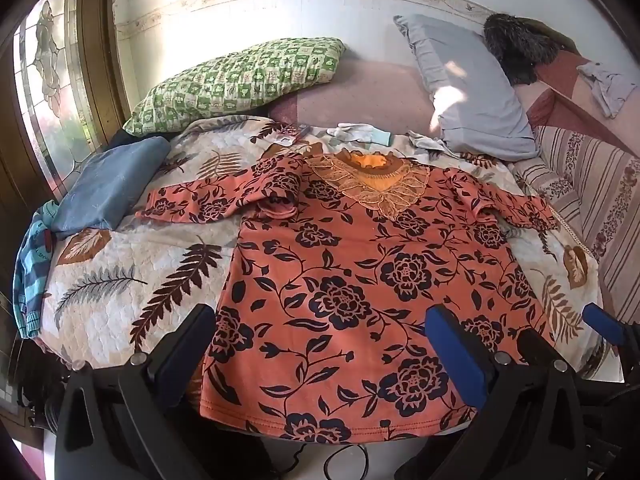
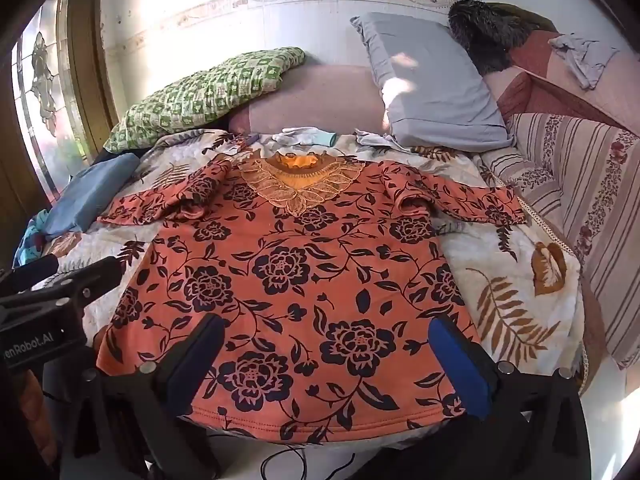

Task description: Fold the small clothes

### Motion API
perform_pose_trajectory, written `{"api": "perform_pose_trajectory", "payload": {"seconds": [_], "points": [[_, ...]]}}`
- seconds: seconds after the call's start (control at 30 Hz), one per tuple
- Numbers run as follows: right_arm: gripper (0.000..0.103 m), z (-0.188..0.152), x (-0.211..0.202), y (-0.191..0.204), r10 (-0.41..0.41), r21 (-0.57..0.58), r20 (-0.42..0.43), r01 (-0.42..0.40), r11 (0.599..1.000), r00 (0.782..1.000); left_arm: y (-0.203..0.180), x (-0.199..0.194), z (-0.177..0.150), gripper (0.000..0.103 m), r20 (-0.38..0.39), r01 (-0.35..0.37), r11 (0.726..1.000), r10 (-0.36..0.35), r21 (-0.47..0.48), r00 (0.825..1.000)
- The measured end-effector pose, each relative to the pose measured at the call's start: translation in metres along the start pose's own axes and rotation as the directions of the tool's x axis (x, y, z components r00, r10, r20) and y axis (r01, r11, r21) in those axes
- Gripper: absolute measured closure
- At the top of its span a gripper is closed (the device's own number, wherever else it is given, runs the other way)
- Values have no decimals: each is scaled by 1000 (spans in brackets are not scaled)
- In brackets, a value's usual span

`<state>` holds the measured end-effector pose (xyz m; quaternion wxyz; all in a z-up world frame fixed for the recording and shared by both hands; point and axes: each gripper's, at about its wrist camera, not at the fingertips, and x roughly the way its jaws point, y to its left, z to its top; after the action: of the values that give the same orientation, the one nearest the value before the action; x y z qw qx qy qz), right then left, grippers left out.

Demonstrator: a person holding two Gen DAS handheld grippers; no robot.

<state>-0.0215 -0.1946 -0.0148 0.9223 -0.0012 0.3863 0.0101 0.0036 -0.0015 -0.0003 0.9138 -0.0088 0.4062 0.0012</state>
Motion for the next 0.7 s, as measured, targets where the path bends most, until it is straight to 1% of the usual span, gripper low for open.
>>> {"api": "perform_pose_trajectory", "payload": {"seconds": [0.03, 0.17, 0.53, 0.57, 0.7], "points": [[0, 0, 0, 0, 0, 0, 2, 0, 1000, 1000, -3, -4, -3, 0, 18, 5, 1000, -5, 0, 1000], [0, 1, -2, 1, 2, 1, 3, -2, 1000, 1000, -1, -4, -4, 0, 15, 17, 1000, -17, -4, 1000], [0, 6, -5, -5, -3, 5, 5, 3, 1000, 1000, -2, -3, -7, 0, 11, 20, 1000, -20, -10, 1000], [0, 2, -2, 1, -11, -2, 8, 11, 1000, 1000, -1, -3, -8, 0, 10, 21, 1000, -21, -12, 1000], [0, 3, -1, 1, -18, -2, 11, 18, 1000, 1000, -1, -2, -7, 0, 6, 24, 1000, -24, -14, 1000]]}}
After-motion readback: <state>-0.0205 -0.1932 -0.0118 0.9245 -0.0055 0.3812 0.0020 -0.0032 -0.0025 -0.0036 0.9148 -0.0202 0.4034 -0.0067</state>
